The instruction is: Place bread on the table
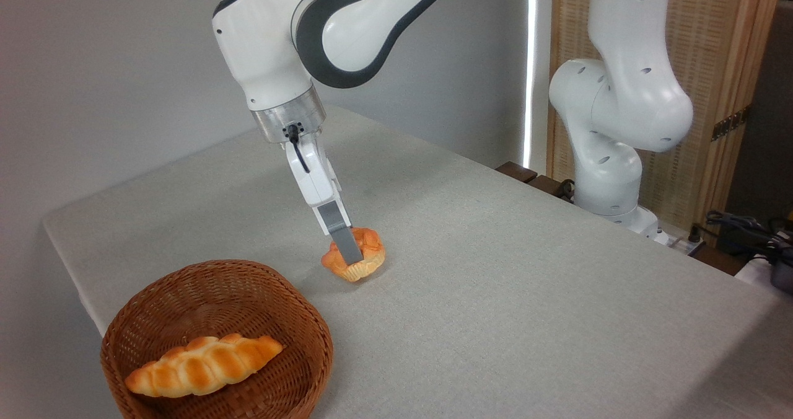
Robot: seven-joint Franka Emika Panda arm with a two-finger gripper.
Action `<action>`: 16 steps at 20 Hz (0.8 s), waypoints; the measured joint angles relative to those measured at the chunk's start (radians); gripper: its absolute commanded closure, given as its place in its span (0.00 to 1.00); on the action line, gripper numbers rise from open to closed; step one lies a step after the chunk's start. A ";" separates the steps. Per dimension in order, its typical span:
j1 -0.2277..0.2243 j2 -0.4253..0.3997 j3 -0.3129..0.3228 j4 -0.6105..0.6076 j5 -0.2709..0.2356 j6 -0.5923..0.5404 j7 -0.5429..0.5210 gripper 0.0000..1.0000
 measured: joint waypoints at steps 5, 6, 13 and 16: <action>0.000 0.000 0.000 0.000 0.000 0.000 0.000 0.00; 0.000 0.000 0.000 0.000 0.000 0.000 0.000 0.00; 0.000 -0.003 0.000 0.009 0.000 0.001 -0.007 0.00; 0.004 -0.011 0.005 0.069 0.000 0.006 -0.073 0.00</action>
